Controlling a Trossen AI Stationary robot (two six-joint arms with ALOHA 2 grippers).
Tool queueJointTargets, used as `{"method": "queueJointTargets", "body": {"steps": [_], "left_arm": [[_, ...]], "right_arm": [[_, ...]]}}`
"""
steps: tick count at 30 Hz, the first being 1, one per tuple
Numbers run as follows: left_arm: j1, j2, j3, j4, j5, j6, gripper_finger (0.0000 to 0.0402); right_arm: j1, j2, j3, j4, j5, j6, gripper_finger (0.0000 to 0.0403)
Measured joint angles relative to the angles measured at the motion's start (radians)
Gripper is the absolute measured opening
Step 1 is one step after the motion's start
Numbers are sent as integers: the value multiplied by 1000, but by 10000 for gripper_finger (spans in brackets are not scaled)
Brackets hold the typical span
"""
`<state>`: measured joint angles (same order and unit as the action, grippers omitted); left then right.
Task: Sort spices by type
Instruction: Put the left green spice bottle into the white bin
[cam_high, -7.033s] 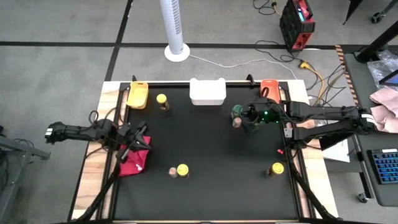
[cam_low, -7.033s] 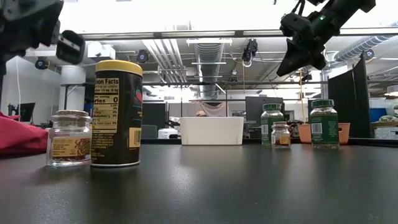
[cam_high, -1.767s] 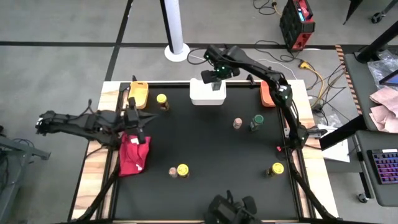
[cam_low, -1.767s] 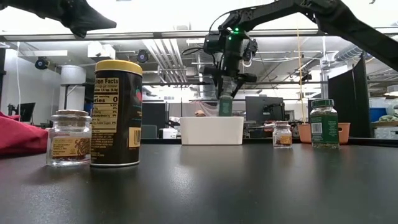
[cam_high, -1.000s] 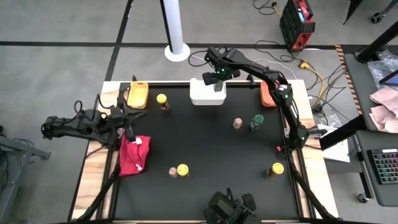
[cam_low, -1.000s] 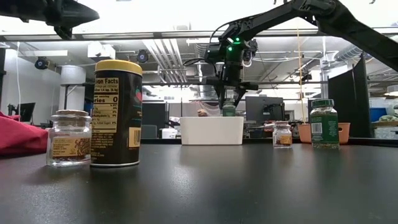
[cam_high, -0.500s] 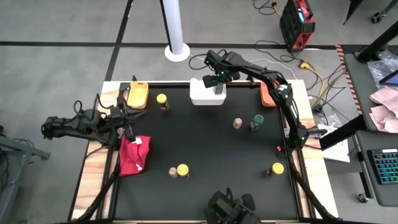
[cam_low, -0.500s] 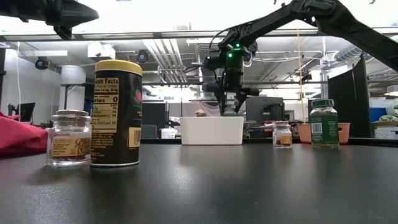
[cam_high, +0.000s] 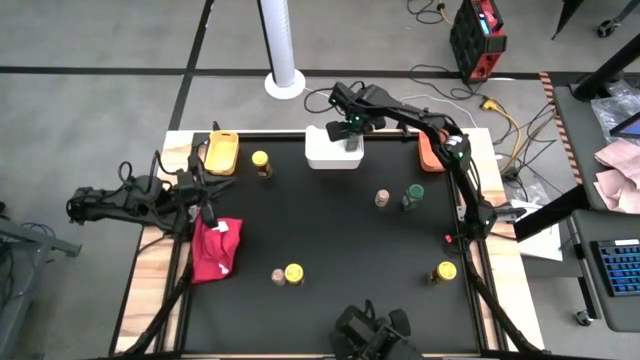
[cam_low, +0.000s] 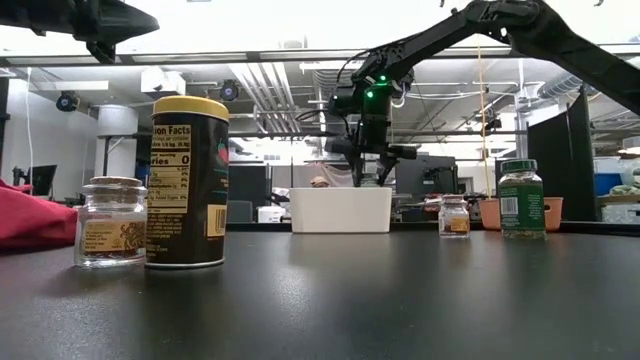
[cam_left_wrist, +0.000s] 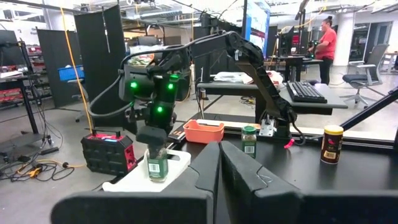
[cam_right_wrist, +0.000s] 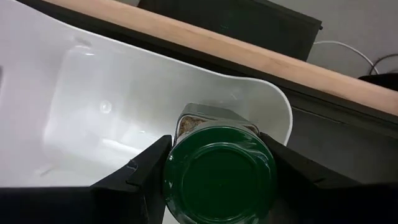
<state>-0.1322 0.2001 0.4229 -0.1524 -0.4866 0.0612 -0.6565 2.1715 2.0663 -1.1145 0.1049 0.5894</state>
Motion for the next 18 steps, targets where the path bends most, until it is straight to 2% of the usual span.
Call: {"method": "queueJointTargets", "body": {"steps": [8,14,18], "left_arm": [[0,0,0,-1,0,0,0],[0,0,0,-3,0,0,0],[0,0,0,-6,0,0,0]], "right_arm": [[-12,0,-2,6,3,-10,194],[-12,0,-8,32,3,-14,214],[-12,0,-12,48,3,-16,208]]}}
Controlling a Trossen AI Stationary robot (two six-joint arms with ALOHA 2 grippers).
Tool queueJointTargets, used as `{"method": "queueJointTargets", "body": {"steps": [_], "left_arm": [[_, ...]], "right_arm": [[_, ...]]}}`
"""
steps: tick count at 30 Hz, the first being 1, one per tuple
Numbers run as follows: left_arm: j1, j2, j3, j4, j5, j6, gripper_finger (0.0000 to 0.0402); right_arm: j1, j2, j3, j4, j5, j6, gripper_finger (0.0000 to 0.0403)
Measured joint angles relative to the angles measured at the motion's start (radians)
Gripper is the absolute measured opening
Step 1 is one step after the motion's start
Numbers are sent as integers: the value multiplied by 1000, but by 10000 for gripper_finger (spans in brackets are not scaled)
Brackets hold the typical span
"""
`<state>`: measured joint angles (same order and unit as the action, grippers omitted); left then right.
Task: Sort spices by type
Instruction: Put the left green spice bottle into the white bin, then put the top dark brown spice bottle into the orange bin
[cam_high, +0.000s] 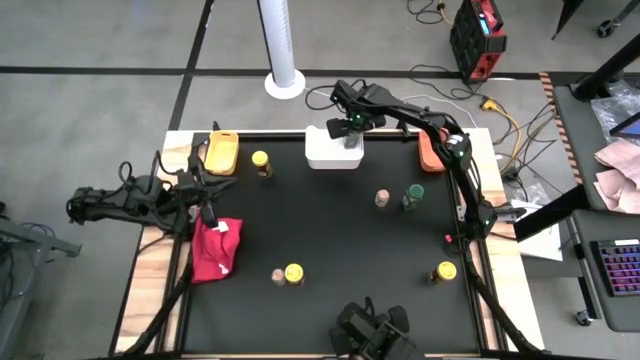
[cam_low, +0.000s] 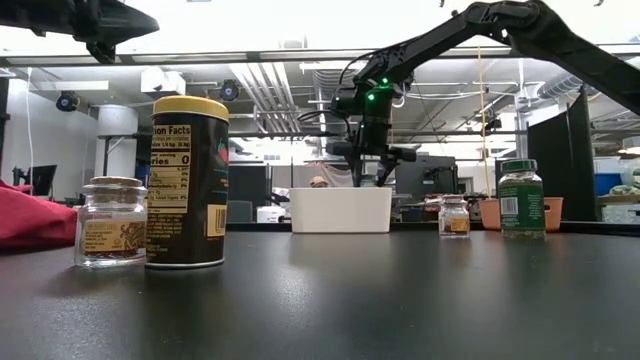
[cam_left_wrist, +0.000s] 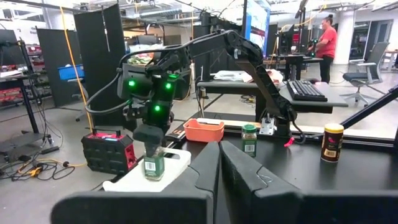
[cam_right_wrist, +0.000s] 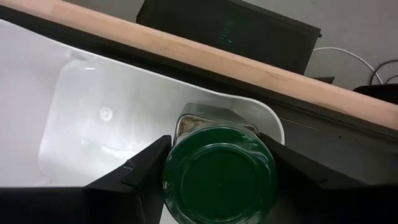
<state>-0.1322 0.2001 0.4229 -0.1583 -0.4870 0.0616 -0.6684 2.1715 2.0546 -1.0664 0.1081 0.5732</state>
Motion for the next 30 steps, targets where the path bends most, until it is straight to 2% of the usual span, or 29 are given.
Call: {"method": "queueJointTargets", "body": {"steps": [5,14,21,30], "left_arm": [[0,0,0,0,0,0,0],[0,0,0,0,0,0,0],[0,0,0,0,0,0,0],[0,1,0,-10,0,-4,0]], "right_arm": [[0,0,-2,2,5,-10,208],[0,0,-3,2,26,-21,255],[0,-4,-2,-2,25,-34,272],[-9,-24,126,-128,25,-72,265]]}}
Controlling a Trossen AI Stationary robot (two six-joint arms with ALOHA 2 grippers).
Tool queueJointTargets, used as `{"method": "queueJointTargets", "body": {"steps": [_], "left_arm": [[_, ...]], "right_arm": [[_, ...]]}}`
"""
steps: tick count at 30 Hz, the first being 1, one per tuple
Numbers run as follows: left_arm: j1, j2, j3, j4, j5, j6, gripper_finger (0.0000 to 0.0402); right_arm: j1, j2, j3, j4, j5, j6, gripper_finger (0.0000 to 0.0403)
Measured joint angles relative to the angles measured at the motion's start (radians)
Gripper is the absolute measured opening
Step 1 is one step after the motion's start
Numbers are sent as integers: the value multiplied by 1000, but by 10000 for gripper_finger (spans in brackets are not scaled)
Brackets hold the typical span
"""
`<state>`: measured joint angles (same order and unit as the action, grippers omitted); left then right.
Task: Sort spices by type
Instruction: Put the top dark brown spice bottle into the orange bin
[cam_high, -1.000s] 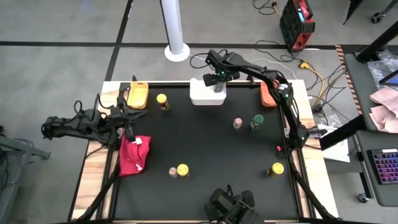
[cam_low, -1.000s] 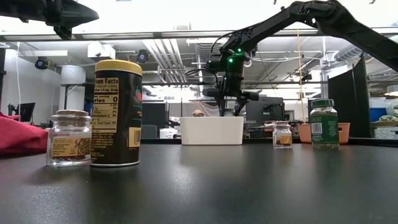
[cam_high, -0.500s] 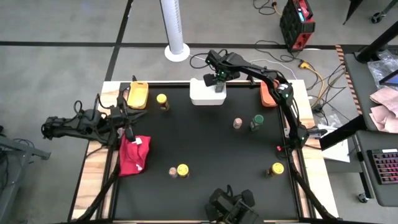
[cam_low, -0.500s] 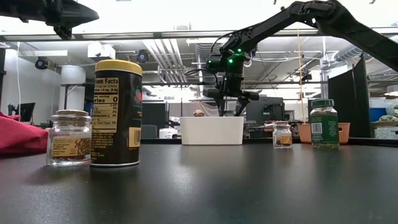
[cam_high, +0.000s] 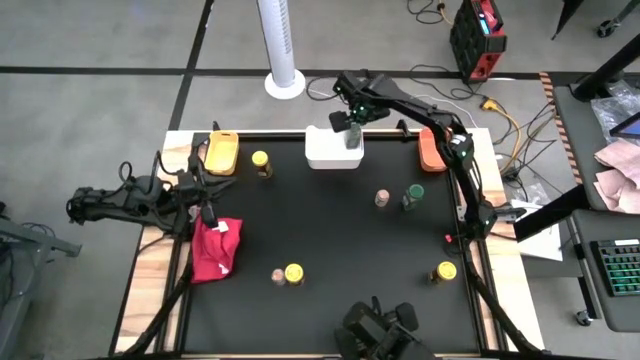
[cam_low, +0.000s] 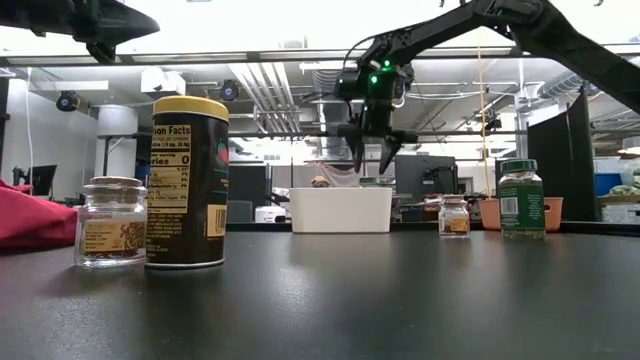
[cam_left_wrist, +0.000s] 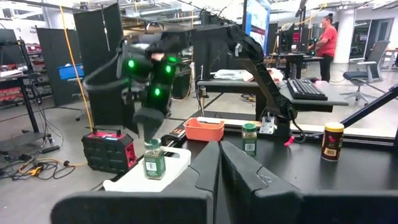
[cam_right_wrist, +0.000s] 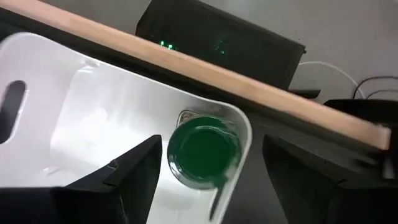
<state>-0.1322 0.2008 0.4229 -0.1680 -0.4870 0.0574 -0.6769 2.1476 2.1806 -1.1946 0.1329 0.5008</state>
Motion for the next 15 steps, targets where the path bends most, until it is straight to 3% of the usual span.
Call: {"method": "queueJointTargets", "body": {"steps": [8,15], "left_arm": [[0,40,-26,-1,0,-41,0],[0,134,-26,28,3,-132,0]], "right_arm": [[76,-120,-13,-120,34,-174,240],[291,-332,-287,51,182,-248,215]]}}
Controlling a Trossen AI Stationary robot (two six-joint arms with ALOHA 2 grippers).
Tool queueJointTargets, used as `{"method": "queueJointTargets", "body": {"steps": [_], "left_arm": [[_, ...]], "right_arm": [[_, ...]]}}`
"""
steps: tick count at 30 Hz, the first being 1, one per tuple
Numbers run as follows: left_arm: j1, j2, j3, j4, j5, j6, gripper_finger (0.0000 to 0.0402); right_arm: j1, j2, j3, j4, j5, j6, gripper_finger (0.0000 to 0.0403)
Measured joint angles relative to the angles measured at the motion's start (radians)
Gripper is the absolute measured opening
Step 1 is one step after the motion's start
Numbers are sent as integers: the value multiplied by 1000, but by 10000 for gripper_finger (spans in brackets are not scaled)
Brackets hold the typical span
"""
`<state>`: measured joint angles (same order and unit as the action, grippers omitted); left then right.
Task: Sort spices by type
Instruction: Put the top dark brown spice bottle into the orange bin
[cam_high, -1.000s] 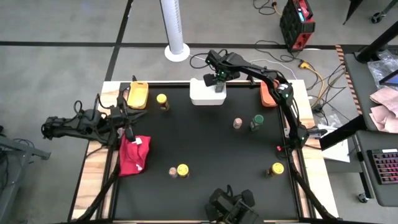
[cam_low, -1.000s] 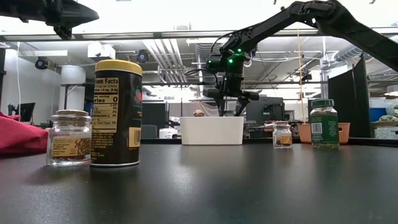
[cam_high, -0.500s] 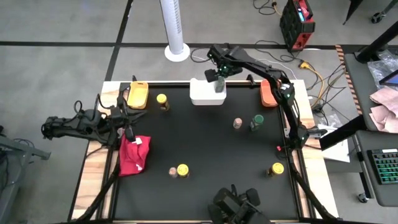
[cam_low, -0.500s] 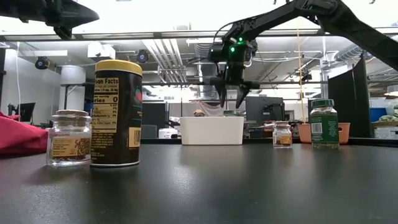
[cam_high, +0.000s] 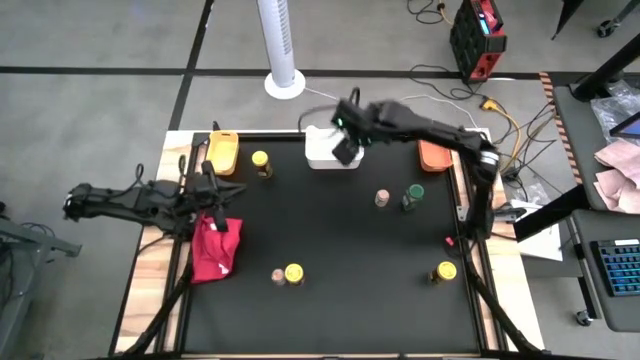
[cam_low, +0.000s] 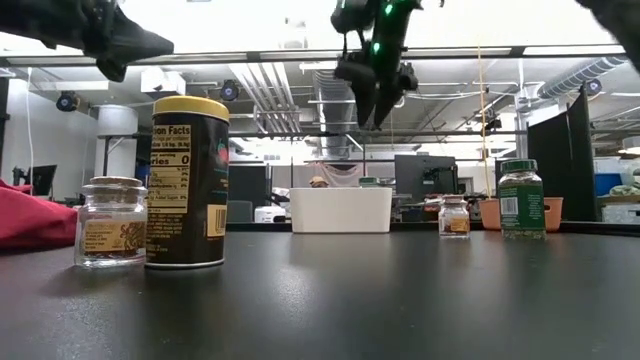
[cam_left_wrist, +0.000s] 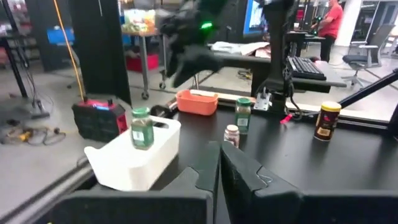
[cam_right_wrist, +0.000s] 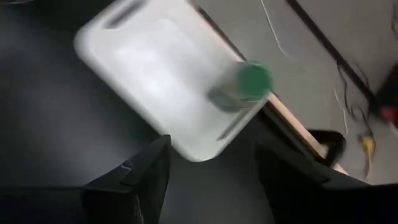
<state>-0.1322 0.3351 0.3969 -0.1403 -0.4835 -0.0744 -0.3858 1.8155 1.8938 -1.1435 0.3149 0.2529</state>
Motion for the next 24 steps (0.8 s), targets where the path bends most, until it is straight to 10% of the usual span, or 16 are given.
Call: {"method": "queueJointTargets", "body": {"steps": [11,24], "left_arm": [[0,178,0,128,3,-123,0],[0,314,0,317,3,-149,0]], "right_arm": [[224,-472,-732,476,0,-24,187],[307,-758,-1191,1038,-1,-253,147]]}}
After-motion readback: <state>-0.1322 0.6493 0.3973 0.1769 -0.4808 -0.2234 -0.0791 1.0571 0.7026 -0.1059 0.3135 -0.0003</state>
